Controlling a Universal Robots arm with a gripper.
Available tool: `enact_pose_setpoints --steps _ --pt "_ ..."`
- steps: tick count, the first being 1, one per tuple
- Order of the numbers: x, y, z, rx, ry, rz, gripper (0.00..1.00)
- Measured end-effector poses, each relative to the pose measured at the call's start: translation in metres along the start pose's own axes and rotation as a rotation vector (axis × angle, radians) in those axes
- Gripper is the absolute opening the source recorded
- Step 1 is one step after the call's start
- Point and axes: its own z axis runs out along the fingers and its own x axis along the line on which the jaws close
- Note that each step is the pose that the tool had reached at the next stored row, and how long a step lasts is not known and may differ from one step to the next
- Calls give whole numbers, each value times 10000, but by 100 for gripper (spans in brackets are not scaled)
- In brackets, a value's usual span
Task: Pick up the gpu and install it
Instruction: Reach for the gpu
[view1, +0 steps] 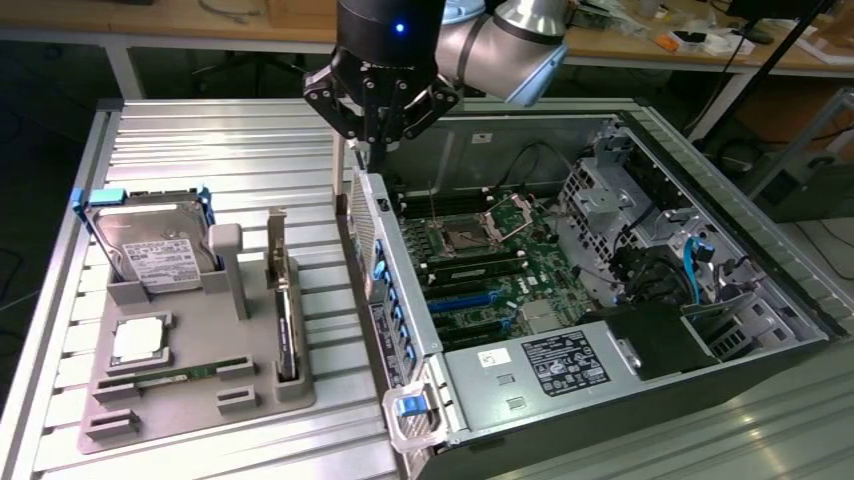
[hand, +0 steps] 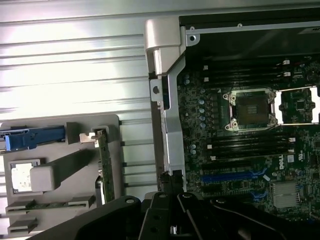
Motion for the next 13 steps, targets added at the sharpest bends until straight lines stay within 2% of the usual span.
enact_pose_setpoints --steps 13 --pt "73 -6 -2 0 0 0 11"
